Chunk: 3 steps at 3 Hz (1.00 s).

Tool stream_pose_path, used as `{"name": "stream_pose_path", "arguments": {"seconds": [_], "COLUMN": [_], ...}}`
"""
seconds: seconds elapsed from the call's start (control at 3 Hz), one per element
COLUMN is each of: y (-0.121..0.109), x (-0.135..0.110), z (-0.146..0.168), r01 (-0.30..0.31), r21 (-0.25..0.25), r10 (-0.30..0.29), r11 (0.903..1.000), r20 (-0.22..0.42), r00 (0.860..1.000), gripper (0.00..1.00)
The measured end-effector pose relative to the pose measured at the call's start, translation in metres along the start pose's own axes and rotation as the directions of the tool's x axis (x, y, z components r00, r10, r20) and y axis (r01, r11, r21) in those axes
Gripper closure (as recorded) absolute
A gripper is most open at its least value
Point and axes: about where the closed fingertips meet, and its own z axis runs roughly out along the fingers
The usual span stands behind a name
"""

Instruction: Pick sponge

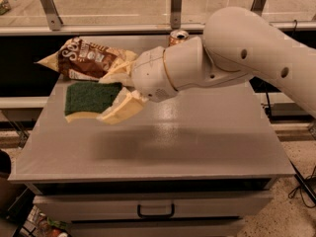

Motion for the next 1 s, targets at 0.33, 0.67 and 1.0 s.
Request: {"name": "stream_pose_path", "arguments": {"seconds": [0.33,0.67,1.0], "y": [-0.007,-0.01,-0.008], "x": [-0.014,-0.032,-0.049], "z": [-0.014,-0.027,-0.039], "r01": [0.032,0.062,0.092], "r21": [0.023,0.046,0.075], "r10": [-0.032,-0.063,-0.093], "r11": [0.9992,0.997,0.993], "r20": [0.02,0.018,0.015], "r00": [0.999,0.998,0.996], "gripper": [1.0,1.0,1.0]}}
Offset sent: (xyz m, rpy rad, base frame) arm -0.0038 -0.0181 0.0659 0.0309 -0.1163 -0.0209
